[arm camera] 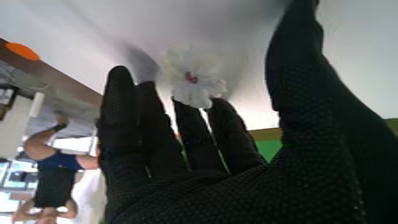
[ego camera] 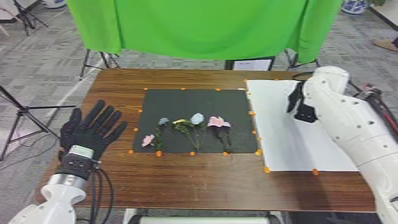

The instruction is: Arrange flowers

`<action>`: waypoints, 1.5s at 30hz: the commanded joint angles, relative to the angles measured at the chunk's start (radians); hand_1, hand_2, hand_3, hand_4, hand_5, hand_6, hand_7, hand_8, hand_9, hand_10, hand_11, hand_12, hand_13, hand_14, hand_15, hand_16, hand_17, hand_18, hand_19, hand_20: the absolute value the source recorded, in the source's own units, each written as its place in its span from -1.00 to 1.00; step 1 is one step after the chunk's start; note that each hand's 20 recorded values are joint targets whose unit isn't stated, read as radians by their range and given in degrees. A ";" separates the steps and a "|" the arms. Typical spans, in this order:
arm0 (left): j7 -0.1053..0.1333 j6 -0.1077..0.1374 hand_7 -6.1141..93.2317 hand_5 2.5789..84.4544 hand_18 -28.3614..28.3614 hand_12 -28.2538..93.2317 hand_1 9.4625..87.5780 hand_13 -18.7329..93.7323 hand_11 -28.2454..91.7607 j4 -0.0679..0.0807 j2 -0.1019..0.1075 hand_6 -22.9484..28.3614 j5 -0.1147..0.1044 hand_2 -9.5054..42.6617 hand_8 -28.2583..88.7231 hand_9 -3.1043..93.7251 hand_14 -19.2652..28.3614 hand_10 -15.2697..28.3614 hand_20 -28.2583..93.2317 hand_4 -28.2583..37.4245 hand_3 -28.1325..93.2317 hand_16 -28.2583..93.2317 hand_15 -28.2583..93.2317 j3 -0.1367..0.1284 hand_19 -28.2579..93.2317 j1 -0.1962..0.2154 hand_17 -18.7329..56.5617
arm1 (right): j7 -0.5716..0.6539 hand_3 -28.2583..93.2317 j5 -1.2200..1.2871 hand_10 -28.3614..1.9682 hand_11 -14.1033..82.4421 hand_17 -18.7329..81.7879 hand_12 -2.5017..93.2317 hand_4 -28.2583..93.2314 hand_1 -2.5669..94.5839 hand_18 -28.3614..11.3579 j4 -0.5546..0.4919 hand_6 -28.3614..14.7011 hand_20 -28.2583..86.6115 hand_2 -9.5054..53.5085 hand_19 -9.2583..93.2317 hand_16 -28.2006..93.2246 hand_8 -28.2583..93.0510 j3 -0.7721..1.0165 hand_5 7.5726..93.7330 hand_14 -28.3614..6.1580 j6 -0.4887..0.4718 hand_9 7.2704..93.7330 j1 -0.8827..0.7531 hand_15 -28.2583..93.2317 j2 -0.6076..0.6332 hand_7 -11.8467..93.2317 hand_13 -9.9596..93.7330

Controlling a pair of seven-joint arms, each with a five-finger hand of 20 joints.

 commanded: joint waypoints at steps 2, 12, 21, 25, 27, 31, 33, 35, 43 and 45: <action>-0.015 -0.008 -0.58 -0.11 0.52 -0.35 -0.48 -0.24 -0.18 -0.001 -0.014 0.26 0.000 -0.17 -0.67 -0.26 0.49 0.46 -0.42 -1.00 0.61 -0.64 0.02 0.001 0.01 0.001 -0.68 | 0.024 0.79 0.018 -0.15 -0.37 -0.07 -0.68 -1.00 0.05 -0.64 -0.024 0.05 -0.04 -1.00 0.56 -0.36 -0.76 -0.005 -0.08 -0.16 -0.010 -0.01 -0.104 -0.03 0.018 -0.43 0.09; -0.020 -0.013 -0.58 -0.10 0.52 -0.35 -0.49 -0.24 -0.18 -0.002 -0.014 0.26 0.009 -0.16 -0.67 -0.26 0.49 0.46 -0.42 -1.00 0.61 -0.64 0.02 -0.001 0.02 -0.002 -0.68 | -0.015 0.52 -0.066 0.33 -0.37 0.14 0.00 -1.00 0.31 -0.52 -0.127 0.29 0.02 -1.00 0.76 0.08 -0.52 -0.007 0.28 0.34 0.101 0.60 -0.229 0.10 0.046 0.00 0.51; -0.027 -0.016 -0.58 -0.10 0.52 -0.35 -0.48 -0.24 -0.18 0.002 -0.021 0.26 0.009 -0.16 -0.67 -0.26 0.49 0.46 -0.42 -1.00 0.61 -0.64 0.02 -0.010 0.02 0.003 -0.69 | -0.059 0.50 -0.090 0.39 -0.16 0.24 0.19 -1.00 0.37 -0.52 -0.331 0.39 0.08 -1.00 0.83 0.22 -0.38 0.058 0.39 0.32 0.270 0.70 -0.360 0.24 0.118 0.20 0.62; -0.029 -0.016 -0.58 -0.10 0.53 -0.35 -0.49 -0.24 -0.19 0.001 -0.021 0.26 0.011 -0.16 -0.67 -0.27 0.49 0.46 -0.42 -1.00 0.61 -0.64 0.02 -0.014 0.02 0.005 -0.69 | -0.068 0.52 -0.026 0.39 -0.17 0.25 0.20 -1.00 0.36 -0.53 -0.510 0.38 0.09 -1.00 0.84 0.23 -0.36 0.125 0.40 0.32 0.358 0.71 -0.450 0.23 0.163 0.19 0.63; -0.033 -0.016 -0.58 -0.10 0.53 -0.35 -0.48 -0.24 -0.19 0.002 -0.020 0.26 0.012 -0.16 -0.67 -0.26 0.49 0.46 -0.42 -1.00 0.61 -0.64 0.02 -0.017 0.02 0.004 -0.69 | -0.087 0.52 -0.001 0.39 -0.18 0.25 0.21 -1.00 0.36 -0.53 -0.595 0.38 0.09 -1.00 0.84 0.23 -0.36 0.160 0.41 0.31 0.380 0.71 -0.494 0.23 0.169 0.18 0.63; -0.037 -0.022 -0.57 -0.10 0.52 -0.35 -0.49 -0.24 -0.19 0.004 -0.017 0.26 0.017 -0.16 -0.67 -0.26 0.49 0.46 -0.42 -1.00 0.61 -0.64 0.02 -0.022 0.02 0.003 -0.69 | -0.129 0.53 -0.013 0.38 -0.18 0.24 0.22 -1.00 0.36 -0.54 -0.723 0.38 0.10 -1.00 0.84 0.24 -0.35 0.186 0.41 0.30 0.345 0.72 -0.551 0.23 0.157 0.18 0.63; -0.041 -0.022 -0.58 -0.10 0.52 -0.35 -0.49 -0.24 -0.19 0.006 -0.018 0.26 0.017 -0.16 -0.67 -0.27 0.49 0.46 -0.42 -1.00 0.61 -0.64 0.02 -0.023 0.02 0.002 -0.69 | -0.149 0.53 -0.017 0.38 -0.19 0.23 0.22 -1.00 0.36 -0.54 -0.769 0.38 0.10 -1.00 0.84 0.24 -0.34 0.183 0.41 0.30 0.335 0.71 -0.571 0.23 0.147 0.17 0.62; -0.048 -0.024 -0.58 -0.10 0.52 -0.35 -0.49 -0.24 -0.19 0.006 -0.019 0.25 0.020 -0.16 -0.67 -0.27 0.49 0.46 -0.42 -1.00 0.61 -0.64 0.02 -0.024 0.02 0.001 -0.69 | -0.167 0.53 -0.030 0.38 -0.19 0.23 0.22 -1.00 0.36 -0.55 -0.807 0.38 0.11 -1.00 0.85 0.24 -0.34 0.177 0.41 0.29 0.327 0.71 -0.592 0.23 0.134 0.17 0.62; -0.064 -0.022 -0.58 -0.10 0.52 -0.35 -0.49 -0.24 -0.19 0.006 -0.029 0.26 0.018 -0.16 -0.67 -0.27 0.48 0.46 -0.42 -1.00 0.61 -0.64 0.02 -0.019 0.02 0.007 -0.69 | -0.218 0.54 -0.092 0.38 -0.19 0.21 0.22 -1.00 0.36 -0.56 -0.816 0.37 0.12 -1.00 0.85 0.23 -0.34 0.088 0.40 0.28 0.299 0.70 -0.624 0.24 0.052 0.17 0.60; -0.067 -0.022 -0.58 -0.10 0.52 -0.35 -0.49 -0.24 -0.19 0.006 -0.031 0.26 0.019 -0.16 -0.67 -0.27 0.49 0.46 -0.42 -1.00 0.61 -0.64 0.02 -0.023 0.02 0.006 -0.69 | -0.227 0.54 -0.105 0.38 -0.19 0.21 0.21 -1.00 0.35 -0.56 -0.808 0.38 0.12 -1.00 0.84 0.23 -0.34 0.076 0.39 0.27 0.282 0.69 -0.624 0.24 0.040 0.17 0.60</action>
